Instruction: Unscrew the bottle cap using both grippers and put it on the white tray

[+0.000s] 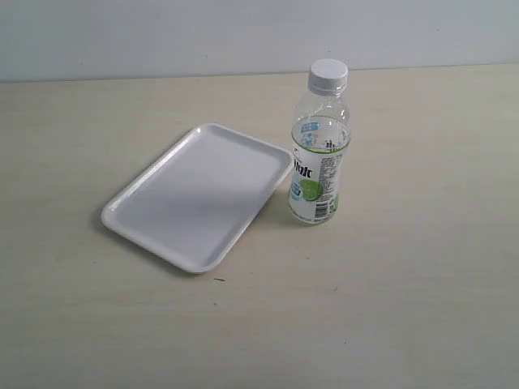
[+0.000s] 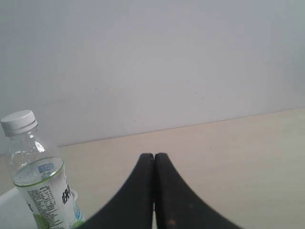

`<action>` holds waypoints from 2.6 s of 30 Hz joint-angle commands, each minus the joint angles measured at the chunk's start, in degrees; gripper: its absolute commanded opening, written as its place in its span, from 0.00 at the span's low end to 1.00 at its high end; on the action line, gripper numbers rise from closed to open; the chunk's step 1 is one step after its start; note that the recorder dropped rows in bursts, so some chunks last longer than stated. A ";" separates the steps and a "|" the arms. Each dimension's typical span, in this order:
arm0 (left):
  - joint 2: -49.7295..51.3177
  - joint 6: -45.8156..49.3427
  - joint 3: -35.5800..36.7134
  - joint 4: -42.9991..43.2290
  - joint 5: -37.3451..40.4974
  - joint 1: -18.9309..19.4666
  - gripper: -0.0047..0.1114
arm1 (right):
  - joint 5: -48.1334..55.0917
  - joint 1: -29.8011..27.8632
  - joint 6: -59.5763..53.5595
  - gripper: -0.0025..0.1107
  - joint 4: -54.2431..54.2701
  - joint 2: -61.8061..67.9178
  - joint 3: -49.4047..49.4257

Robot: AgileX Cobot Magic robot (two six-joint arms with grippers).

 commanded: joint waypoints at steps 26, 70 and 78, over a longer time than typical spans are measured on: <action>-0.33 2.32 -0.04 -0.30 -21.81 0.12 0.04 | -33.12 -0.25 6.58 0.02 0.93 -0.37 0.26; -0.33 -5.12 -0.04 -0.30 -15.31 0.12 0.04 | -31.68 -0.25 26.69 0.02 -42.38 69.53 -15.04; -0.33 -5.39 -0.04 -0.30 -15.67 0.12 0.04 | -39.15 -0.25 8.10 0.21 -24.70 84.69 -15.04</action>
